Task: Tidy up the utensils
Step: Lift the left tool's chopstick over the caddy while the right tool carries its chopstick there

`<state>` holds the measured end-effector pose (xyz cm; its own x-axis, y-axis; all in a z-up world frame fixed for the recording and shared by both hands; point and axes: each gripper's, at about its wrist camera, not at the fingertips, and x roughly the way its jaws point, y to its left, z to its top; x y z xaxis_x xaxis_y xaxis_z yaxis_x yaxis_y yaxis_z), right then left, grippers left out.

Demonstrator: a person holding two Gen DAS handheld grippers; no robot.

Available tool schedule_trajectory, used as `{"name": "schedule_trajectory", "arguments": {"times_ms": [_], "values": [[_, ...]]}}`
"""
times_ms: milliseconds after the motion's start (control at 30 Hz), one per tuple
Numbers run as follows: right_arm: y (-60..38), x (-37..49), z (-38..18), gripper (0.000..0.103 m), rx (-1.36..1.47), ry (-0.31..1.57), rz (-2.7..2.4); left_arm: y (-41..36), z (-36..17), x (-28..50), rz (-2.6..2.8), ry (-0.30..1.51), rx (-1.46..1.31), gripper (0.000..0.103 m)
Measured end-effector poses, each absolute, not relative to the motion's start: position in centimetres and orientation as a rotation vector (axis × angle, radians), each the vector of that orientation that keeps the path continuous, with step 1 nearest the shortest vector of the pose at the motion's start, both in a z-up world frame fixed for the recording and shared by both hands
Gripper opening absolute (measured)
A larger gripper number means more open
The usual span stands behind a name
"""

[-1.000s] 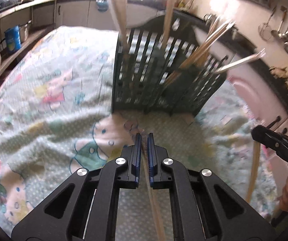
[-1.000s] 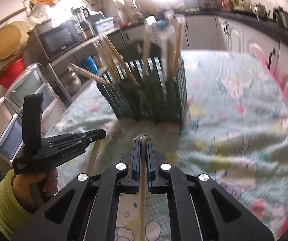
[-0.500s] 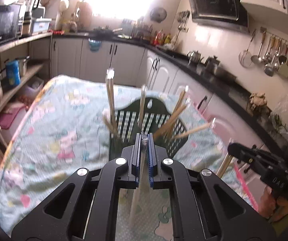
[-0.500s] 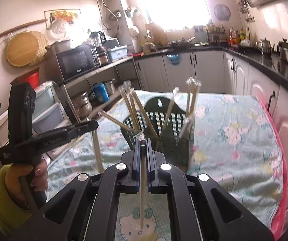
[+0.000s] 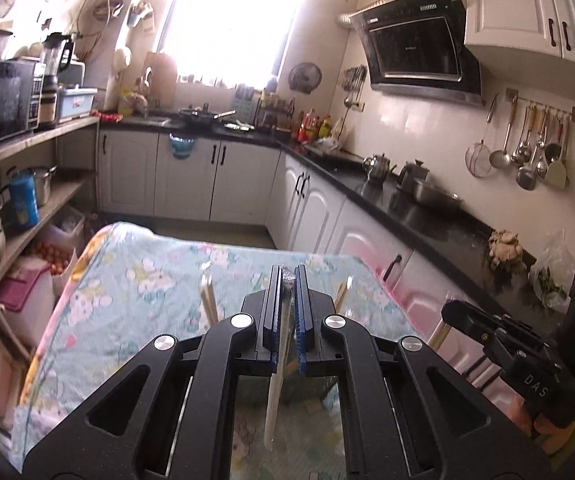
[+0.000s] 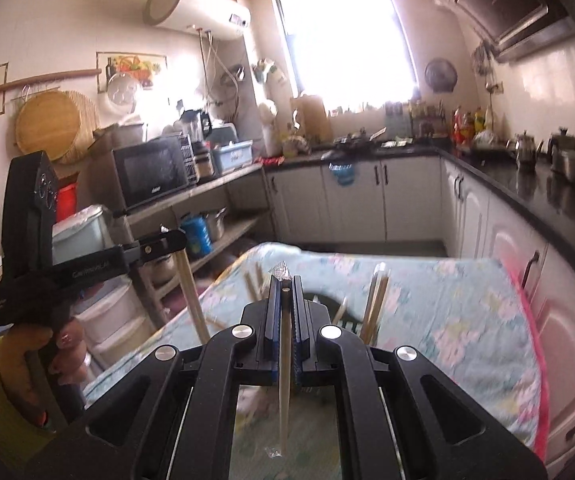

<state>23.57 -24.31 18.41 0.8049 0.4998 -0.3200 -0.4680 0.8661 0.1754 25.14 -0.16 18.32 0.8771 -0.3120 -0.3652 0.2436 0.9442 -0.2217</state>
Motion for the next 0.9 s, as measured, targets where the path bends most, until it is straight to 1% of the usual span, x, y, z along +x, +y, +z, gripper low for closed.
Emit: {"name": "schedule_trajectory", "arguments": {"times_ms": [233, 533, 700, 900], "values": [[-24.7, 25.5, 20.2, 0.005, 0.092, 0.291, 0.461, -0.4, 19.6, 26.6, -0.241, 0.342, -0.155, 0.001], [-25.5, 28.6, 20.0, 0.005, 0.098, 0.249, 0.381, -1.0, 20.3, 28.9, -0.191, 0.288, -0.144, 0.001], [-25.9, 29.9, 19.2, 0.005, 0.105, 0.211, 0.347, -1.3, 19.5, 29.6, -0.158, 0.252, -0.124, 0.001], [-26.2, 31.4, 17.6, 0.005, 0.116, 0.188, 0.322, -0.9, 17.6, 30.8, -0.149, 0.264, -0.144, 0.002]]}}
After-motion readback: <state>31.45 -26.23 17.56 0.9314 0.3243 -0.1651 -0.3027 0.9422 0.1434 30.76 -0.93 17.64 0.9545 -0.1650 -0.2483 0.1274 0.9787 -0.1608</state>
